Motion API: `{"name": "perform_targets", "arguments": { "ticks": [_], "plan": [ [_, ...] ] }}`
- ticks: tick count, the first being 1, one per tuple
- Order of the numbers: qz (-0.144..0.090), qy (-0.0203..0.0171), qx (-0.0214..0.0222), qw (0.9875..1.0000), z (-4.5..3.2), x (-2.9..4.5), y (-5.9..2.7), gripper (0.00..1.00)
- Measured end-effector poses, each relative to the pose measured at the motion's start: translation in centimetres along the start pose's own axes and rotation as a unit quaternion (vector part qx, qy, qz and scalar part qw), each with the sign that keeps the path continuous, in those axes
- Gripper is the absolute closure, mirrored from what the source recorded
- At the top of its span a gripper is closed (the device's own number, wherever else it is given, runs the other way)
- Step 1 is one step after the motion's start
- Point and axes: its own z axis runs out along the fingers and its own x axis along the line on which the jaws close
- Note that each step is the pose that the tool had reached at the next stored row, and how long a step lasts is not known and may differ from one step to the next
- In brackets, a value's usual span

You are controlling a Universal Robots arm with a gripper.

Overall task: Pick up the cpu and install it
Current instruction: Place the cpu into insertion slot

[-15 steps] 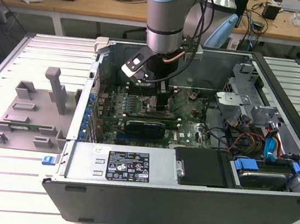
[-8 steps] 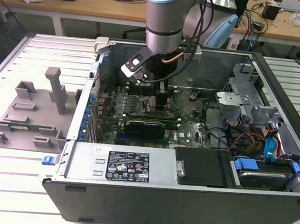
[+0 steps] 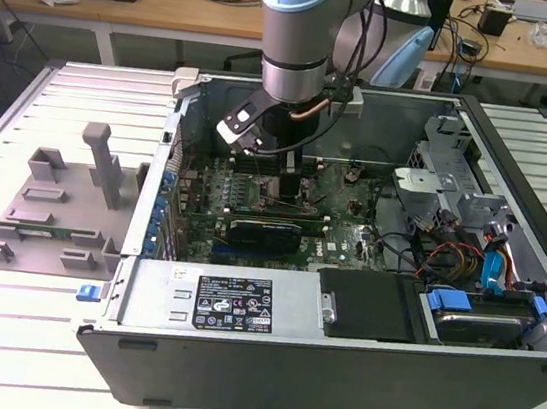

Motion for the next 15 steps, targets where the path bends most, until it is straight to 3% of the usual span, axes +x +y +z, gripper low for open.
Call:
{"name": "perform_targets", "arguments": {
  "ticks": [15],
  "plan": [
    [0.013, 0.0015, -0.0001, 0.9999, 0.64, 0.12, -0.05, 0.45]
  ]
}}
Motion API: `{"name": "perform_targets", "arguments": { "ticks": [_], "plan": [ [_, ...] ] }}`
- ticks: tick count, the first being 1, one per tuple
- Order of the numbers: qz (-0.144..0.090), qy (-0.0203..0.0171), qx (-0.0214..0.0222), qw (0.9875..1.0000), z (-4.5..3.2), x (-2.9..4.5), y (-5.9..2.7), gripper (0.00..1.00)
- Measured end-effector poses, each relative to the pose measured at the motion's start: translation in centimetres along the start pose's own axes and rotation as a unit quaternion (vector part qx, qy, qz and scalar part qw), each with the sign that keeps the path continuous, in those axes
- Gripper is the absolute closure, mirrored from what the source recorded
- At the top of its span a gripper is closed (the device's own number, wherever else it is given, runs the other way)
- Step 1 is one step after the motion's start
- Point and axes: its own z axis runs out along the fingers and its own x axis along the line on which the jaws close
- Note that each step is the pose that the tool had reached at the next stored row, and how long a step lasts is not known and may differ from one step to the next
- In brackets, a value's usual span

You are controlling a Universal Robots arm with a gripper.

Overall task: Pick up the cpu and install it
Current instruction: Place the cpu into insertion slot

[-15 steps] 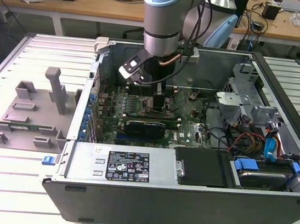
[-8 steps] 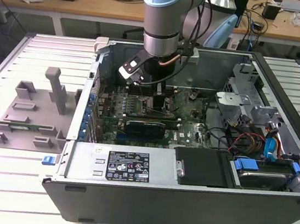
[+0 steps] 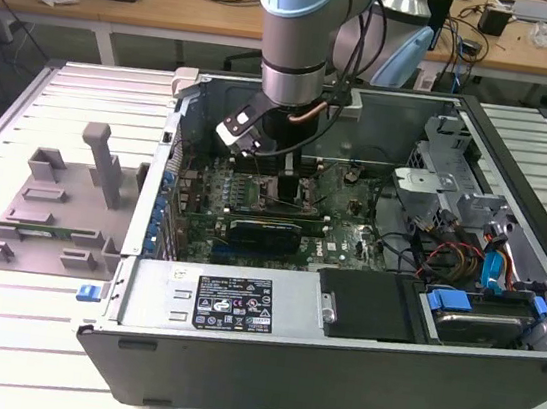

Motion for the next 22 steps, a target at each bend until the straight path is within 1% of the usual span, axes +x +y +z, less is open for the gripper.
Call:
{"name": "perform_targets", "arguments": {
  "ticks": [3, 6, 12, 14, 17, 20, 21, 22],
  "plan": [
    [-0.013, 0.0010, 0.0000, 0.9999, 0.08, 0.00, 0.00, 0.45],
    [-0.019, 0.0015, -0.0001, 0.9998, 0.13, 0.02, 0.00, 0.45],
    [-0.019, 0.0016, 0.0000, 0.9998, 0.35, 0.03, -0.03, 0.45],
    [-0.019, 0.0026, 0.0000, 0.9998, 0.44, 0.04, -0.04, 0.45],
    [-0.019, 0.0029, 0.0000, 0.9998, 0.54, 0.06, -0.04, 0.45],
    [-0.015, 0.0027, 0.0000, 0.9999, 0.57, 0.06, -0.02, 0.45],
    [-0.009, 0.0021, 0.0000, 1.0000, 0.58, 0.06, -0.01, 0.45],
    [-0.008, 0.0022, 0.0000, 1.0000, 0.59, 0.06, 0.00, 0.45]
  ]
}}
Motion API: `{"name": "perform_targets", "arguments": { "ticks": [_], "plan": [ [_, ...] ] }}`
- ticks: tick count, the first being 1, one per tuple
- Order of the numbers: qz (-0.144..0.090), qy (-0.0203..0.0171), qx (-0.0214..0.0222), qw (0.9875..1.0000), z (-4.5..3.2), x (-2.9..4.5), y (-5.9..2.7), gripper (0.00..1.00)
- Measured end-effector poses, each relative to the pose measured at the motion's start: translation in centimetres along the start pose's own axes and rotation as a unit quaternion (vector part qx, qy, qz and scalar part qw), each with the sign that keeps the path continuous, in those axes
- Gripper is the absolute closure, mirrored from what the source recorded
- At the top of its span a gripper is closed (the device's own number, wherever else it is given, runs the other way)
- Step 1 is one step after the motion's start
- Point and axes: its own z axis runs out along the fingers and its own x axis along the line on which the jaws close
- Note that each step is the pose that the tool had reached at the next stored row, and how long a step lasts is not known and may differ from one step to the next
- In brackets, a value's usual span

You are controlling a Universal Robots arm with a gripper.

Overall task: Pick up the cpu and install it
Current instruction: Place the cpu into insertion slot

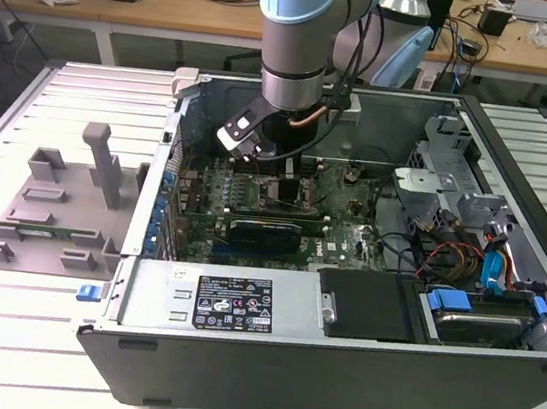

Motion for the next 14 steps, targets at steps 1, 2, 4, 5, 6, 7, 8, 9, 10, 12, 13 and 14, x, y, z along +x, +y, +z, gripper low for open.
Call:
{"name": "perform_targets", "arguments": {
  "ticks": [1, 2, 4, 5, 6, 7, 8, 9, 10, 12, 13, 14],
  "plan": [
    [0.000, 0.0000, -0.0001, 1.0000, 0.01, 0.00, 0.02, 0.45],
    [0.000, 0.0000, -0.0001, 1.0000, 0.01, 0.01, 0.03, 0.45],
    [0.000, 0.0000, -0.0001, 1.0000, 0.02, 0.02, 0.07, 0.45],
    [0.000, 0.0000, -0.0001, 1.0000, 0.02, 0.02, 0.07, 0.45],
    [0.000, 0.0000, 0.0000, 1.0000, 0.02, 0.02, 0.08, 0.45],
    [0.000, -0.0001, 0.0000, 1.0000, 0.02, 0.02, 0.09, 0.45],
    [0.000, 0.0000, 0.0000, 1.0000, 0.03, 0.02, 0.10, 0.45],
    [0.000, -0.0001, 0.0000, 1.0000, 0.04, 0.02, 0.10, 0.45],
    [0.000, -0.0001, 0.0000, 1.0000, 0.06, 0.02, 0.09, 0.45],
    [0.000, -0.0001, 0.0000, 1.0000, 0.10, 0.01, 0.09, 0.45],
    [0.000, -0.0001, 0.0000, 1.0000, 0.10, 0.01, 0.09, 0.45],
    [0.000, -0.0001, 0.0000, 1.0000, 0.11, 0.02, 0.09, 0.45]
  ]
}}
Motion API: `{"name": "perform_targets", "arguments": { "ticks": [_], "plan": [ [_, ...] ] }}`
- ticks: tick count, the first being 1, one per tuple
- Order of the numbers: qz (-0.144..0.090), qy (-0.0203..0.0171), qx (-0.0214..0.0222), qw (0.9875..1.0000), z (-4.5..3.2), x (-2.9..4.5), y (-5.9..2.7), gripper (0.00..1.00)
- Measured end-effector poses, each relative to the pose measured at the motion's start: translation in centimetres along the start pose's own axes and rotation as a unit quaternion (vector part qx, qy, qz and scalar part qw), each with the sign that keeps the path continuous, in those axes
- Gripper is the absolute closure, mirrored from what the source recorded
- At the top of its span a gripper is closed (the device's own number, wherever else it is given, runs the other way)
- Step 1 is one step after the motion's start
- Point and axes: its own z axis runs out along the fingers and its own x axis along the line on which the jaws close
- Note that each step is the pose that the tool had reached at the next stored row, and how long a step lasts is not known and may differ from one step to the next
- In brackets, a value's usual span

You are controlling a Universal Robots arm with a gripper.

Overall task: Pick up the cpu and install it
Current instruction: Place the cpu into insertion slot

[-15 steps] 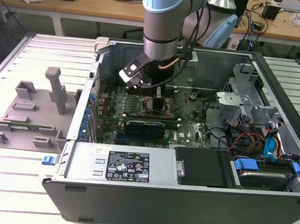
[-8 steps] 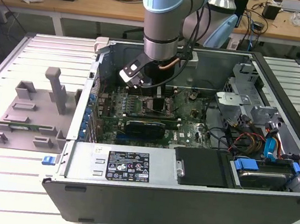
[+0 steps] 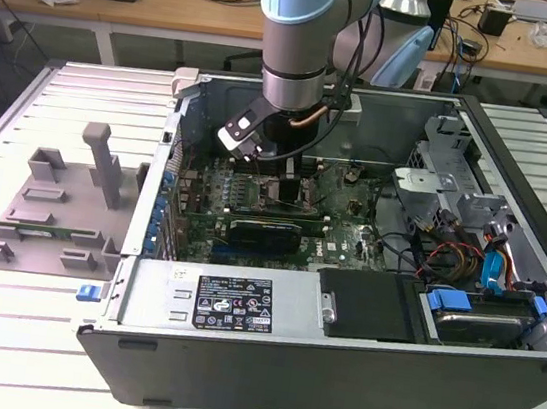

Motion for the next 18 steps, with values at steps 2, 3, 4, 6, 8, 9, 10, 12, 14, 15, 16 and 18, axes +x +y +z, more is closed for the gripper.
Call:
{"name": "perform_targets", "arguments": {
  "ticks": [2, 3, 4, 6, 8, 9, 10, 12, 14, 15, 16, 18],
  "plan": [
    [0.000, 0.0000, 0.0000, 1.0000, 0.00, 0.00, 0.00, 0.45],
    [0.000, 0.0000, 0.0000, 1.0000, 0.00, 0.00, 0.00, 0.45],
    [0.000, 0.0001, -0.0003, 1.0000, 0.02, 0.00, 0.00, 0.45],
    [0.000, 0.0005, -0.0003, 1.0000, 0.04, 0.02, 0.01, 0.38],
    [0.000, 0.0001, -0.0001, 1.0000, 0.01, 0.00, 0.00, 0.38],
    [0.000, 0.0001, -0.0001, 1.0000, 0.01, 0.00, 0.00, 0.38],
    [0.000, 0.0000, 0.0000, 1.0000, -0.11, 0.00, 0.01, 0.38],
    [0.000, 0.0001, -0.0001, 1.0000, -0.49, 0.00, 0.04, 0.38],
    [0.000, 0.0001, -0.0001, 1.0000, -0.94, 0.01, 0.07, 0.38],
    [0.000, 0.0001, -0.0001, 1.0000, -1.14, 0.01, 0.09, 0.38],
    [0.000, 0.0001, -0.0001, 1.0000, -1.36, 0.01, 0.10, 0.38],
    [0.000, 0.0002, -0.0001, 1.0000, -1.39, 0.01, 0.11, 0.38]
  ]
}}
